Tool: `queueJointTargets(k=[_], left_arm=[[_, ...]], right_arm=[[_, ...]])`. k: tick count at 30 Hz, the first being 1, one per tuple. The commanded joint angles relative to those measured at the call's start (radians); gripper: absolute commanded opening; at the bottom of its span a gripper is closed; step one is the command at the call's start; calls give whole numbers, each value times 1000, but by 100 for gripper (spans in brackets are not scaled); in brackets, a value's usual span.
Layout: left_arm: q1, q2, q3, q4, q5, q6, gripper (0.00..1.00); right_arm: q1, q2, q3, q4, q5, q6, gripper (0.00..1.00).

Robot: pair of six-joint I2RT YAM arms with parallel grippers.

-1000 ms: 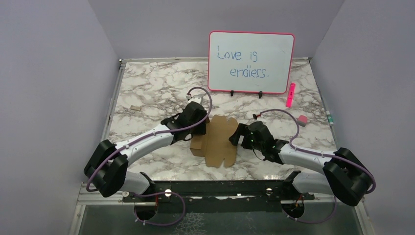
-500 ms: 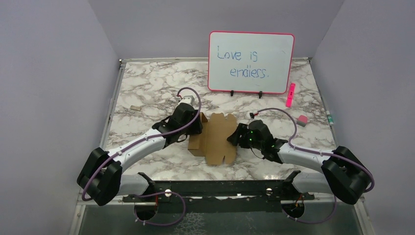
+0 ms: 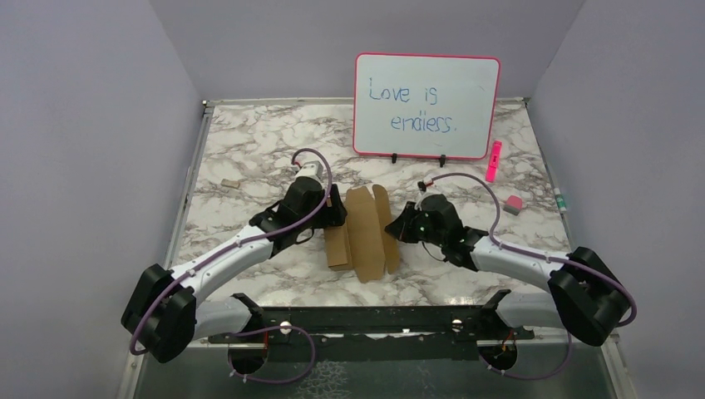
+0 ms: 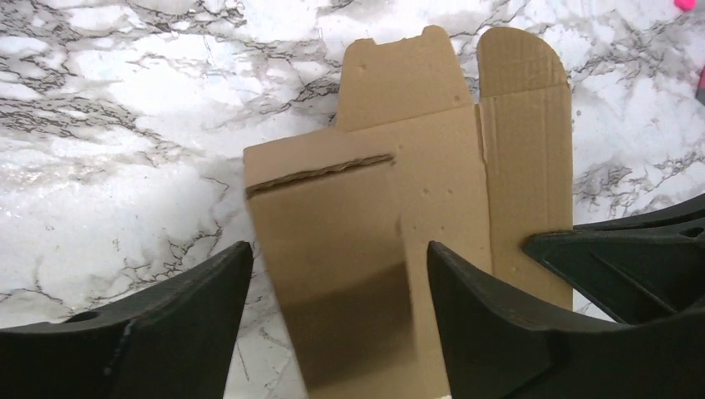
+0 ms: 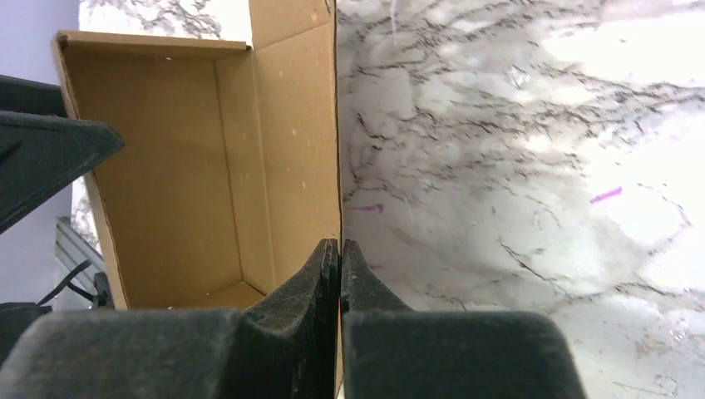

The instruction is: Fold the paper box

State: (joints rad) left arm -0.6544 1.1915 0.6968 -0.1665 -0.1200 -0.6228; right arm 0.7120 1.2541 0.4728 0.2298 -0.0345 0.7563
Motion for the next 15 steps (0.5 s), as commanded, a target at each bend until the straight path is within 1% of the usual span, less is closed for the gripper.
queueJointTargets(k=[1, 4, 7, 11, 15], left_arm=[[15, -63, -7, 1, -12, -2, 83], [29, -96, 15, -52, -23, 19, 91], [48, -139, 55, -132, -48, 51, 96], [70, -219, 112, -227, -72, 103, 99], [79, -299, 177, -302, -77, 210, 99]], right_arm=[[-3, -7, 84, -86, -30, -87, 4], [-3, 3, 155, -162, -29, -169, 2], [-3, 28, 267, -282, -12, -278, 1], [-4, 92, 435, -426, -2, -460, 1], [-4, 182, 624, -562, -19, -632, 1]])
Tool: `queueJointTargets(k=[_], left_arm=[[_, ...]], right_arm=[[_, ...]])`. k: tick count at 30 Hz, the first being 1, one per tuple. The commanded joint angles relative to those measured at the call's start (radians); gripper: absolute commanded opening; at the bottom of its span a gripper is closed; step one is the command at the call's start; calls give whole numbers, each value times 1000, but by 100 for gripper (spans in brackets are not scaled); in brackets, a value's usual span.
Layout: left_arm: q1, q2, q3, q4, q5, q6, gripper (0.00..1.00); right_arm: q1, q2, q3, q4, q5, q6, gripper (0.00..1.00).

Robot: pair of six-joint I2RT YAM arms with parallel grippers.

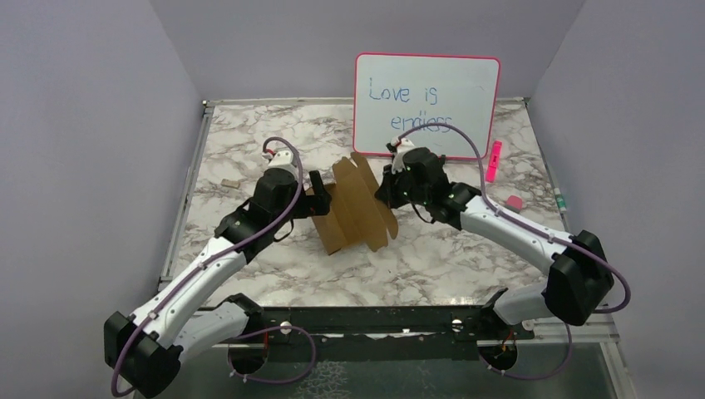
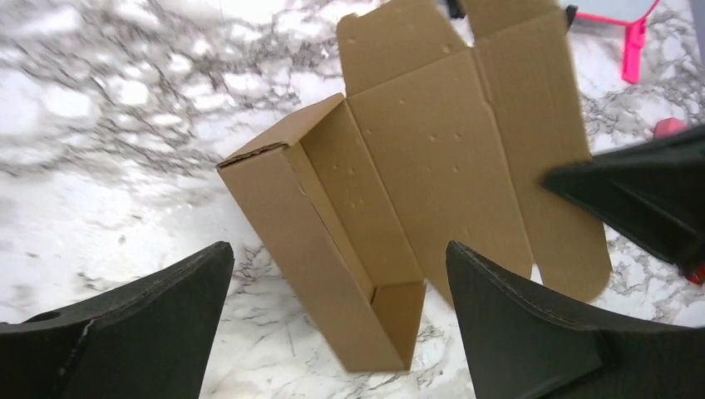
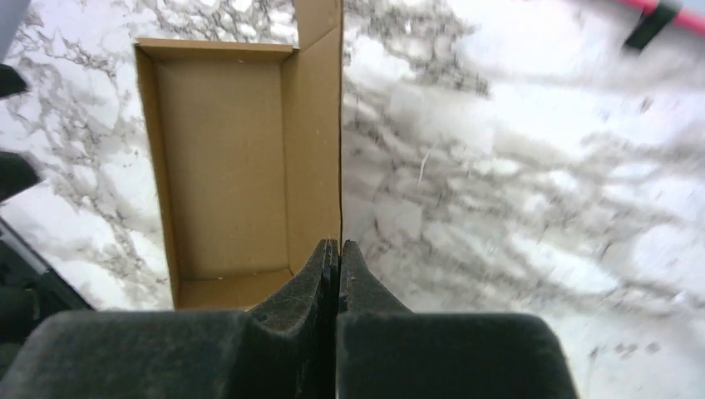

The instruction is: Fold the paper box

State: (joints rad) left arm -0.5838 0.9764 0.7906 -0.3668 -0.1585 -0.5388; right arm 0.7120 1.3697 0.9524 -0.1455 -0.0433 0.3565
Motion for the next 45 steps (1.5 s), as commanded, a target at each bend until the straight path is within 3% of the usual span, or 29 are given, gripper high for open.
queueJointTargets(k=[1, 7, 13, 19, 25, 29, 34, 45], left_arm=[[9, -104, 97, -116, -41, 153, 99], [9, -197, 108, -155, -122, 281, 99], [17, -236, 31, -138, -194, 310, 99], [118, -234, 0, -131, -166, 330, 99], [176, -229, -10, -106, -62, 334, 99], [175, -229, -14, -96, -21, 353, 99], [175, -222, -31, -68, 87, 377, 99], [176, -133, -13, -37, 154, 433, 99]], right_arm=[[-3, 89, 185, -210, -25, -277, 1], [-3, 227, 416, -375, -68, -492, 1], [-2, 337, 595, -541, -141, -696, 3], [27, 366, 669, -642, -174, -875, 5], [96, 376, 678, -658, -94, -997, 9], [134, 374, 656, -635, -67, -1029, 14], [142, 336, 606, -596, -67, -1029, 28], [140, 106, 435, -529, 216, -786, 53]])
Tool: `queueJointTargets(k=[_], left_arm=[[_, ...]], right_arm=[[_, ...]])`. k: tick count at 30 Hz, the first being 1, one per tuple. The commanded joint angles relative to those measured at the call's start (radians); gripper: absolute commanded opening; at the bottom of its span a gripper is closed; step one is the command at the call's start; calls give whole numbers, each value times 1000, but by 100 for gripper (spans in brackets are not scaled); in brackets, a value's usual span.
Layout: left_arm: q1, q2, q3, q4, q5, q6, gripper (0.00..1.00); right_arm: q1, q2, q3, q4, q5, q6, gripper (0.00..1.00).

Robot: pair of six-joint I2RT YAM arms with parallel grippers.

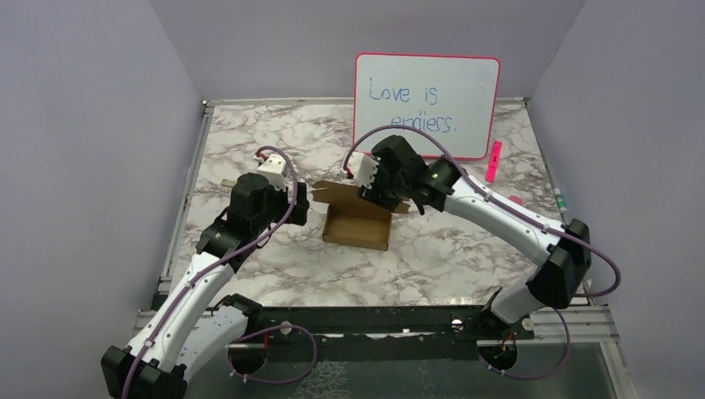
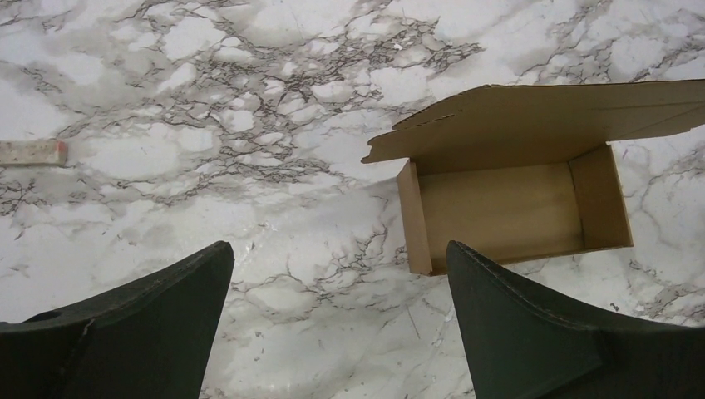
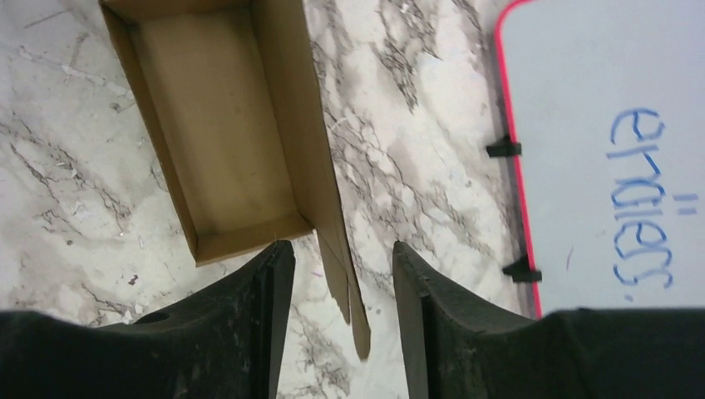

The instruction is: Fold the paper box

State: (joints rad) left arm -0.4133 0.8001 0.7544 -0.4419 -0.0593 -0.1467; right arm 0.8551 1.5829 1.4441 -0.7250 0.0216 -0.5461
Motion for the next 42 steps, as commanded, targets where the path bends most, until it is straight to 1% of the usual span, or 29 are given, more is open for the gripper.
queueJointTargets(k=[1, 3, 5, 8, 10, 13, 17, 21, 24, 28, 32, 34, 39, 42], left_arm=[[5, 58, 30, 38, 57, 47, 99], [5, 85, 44, 39, 58, 69, 98], [5, 107, 59, 38, 98, 111, 98], [4, 138, 78, 40, 122, 188, 99], [5, 165, 89, 49, 99, 224, 99], [4, 224, 120, 47, 97, 293, 99], [4, 304, 177, 35, 147, 373, 98], [5, 365, 215, 27, 163, 517, 98], [5, 414, 246, 22, 196, 586, 95], [7, 464, 284, -14, 276, 649, 87], [12, 498, 296, -26, 326, 697, 79], [21, 512, 296, -29, 352, 704, 75], [34, 542, 299, -32, 408, 698, 68], [41, 559, 299, -30, 435, 698, 61]], right_arm=[[-5, -127, -78, 50, 161, 132, 55], [-10, -170, -122, 63, 159, 153, 58], [-24, -214, -164, 85, 147, 164, 63], [-42, -258, -214, 92, 119, 157, 66], [-44, -278, -248, 96, 99, 141, 66], [-55, -303, -305, 122, 109, 119, 66], [-66, -306, -353, 143, 75, 100, 65], [-79, -286, -386, 196, 76, 98, 64], [-100, -261, -388, 216, 53, 89, 61], [-124, -232, -383, 222, 19, 81, 56], [-143, -216, -371, 225, -15, 80, 51], [-150, -208, -369, 225, -55, 76, 48], [-157, -187, -359, 229, -63, 75, 40], [-161, -176, -350, 232, -67, 81, 33]])
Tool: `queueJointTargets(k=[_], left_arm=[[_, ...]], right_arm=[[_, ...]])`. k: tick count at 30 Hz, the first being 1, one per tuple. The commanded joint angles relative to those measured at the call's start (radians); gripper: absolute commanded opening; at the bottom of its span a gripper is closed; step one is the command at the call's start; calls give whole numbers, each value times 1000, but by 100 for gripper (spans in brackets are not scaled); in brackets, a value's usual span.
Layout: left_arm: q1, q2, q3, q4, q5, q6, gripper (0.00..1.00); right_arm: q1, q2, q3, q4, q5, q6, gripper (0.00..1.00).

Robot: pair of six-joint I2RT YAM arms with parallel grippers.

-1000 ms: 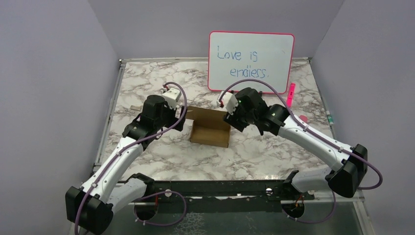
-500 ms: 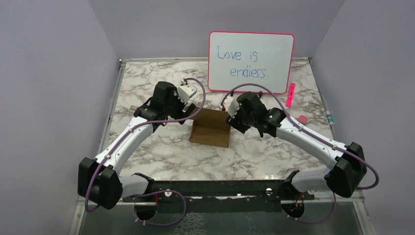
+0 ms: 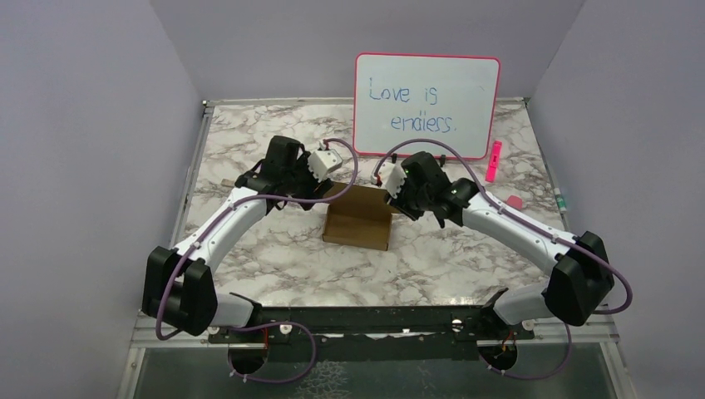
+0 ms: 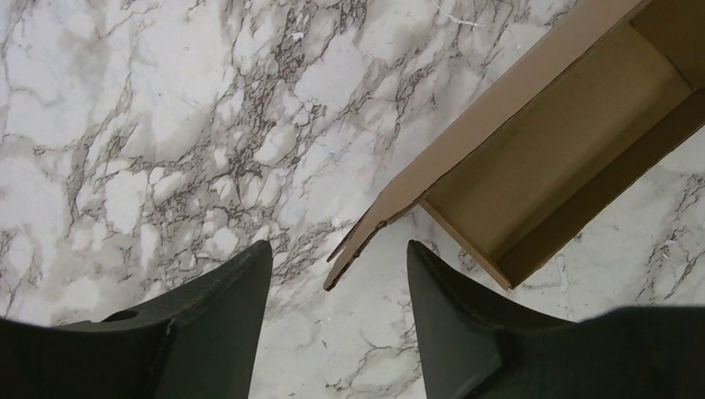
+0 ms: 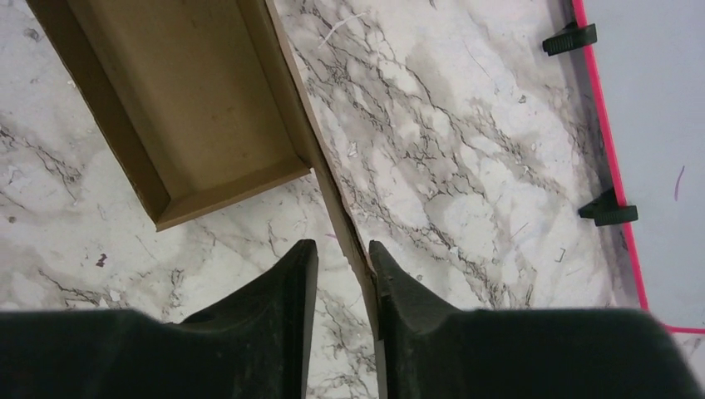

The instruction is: Fold the paper box

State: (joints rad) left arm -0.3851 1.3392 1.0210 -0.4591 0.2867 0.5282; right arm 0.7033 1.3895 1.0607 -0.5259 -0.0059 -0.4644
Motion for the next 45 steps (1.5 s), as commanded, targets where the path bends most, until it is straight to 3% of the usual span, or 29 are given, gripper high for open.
queueJointTargets(k=[1, 7, 10, 21, 27, 37, 45], left_arm=[[16, 23, 34, -13, 100, 19, 58], [31, 38, 38, -9, 151, 1, 37], [33, 43, 37, -7, 162, -12, 28], [34, 47, 24, 14, 164, -97, 14], [32, 49, 40, 15, 46, -297, 1], [9, 1, 27, 29, -53, -664, 0], [-36, 11, -9, 84, -116, -845, 0]], right_arm=[[-9, 19, 34, 35, -40, 1, 31], [-11, 28, 42, 41, -14, 27, 7], [-11, 33, 56, 33, -6, 50, 1], [-11, 41, 78, 32, -49, 128, 1], [-11, 74, 121, 28, -4, 300, 1], [-10, 135, 205, -65, 89, 710, 1], [-6, 164, 197, -67, 124, 949, 1]])
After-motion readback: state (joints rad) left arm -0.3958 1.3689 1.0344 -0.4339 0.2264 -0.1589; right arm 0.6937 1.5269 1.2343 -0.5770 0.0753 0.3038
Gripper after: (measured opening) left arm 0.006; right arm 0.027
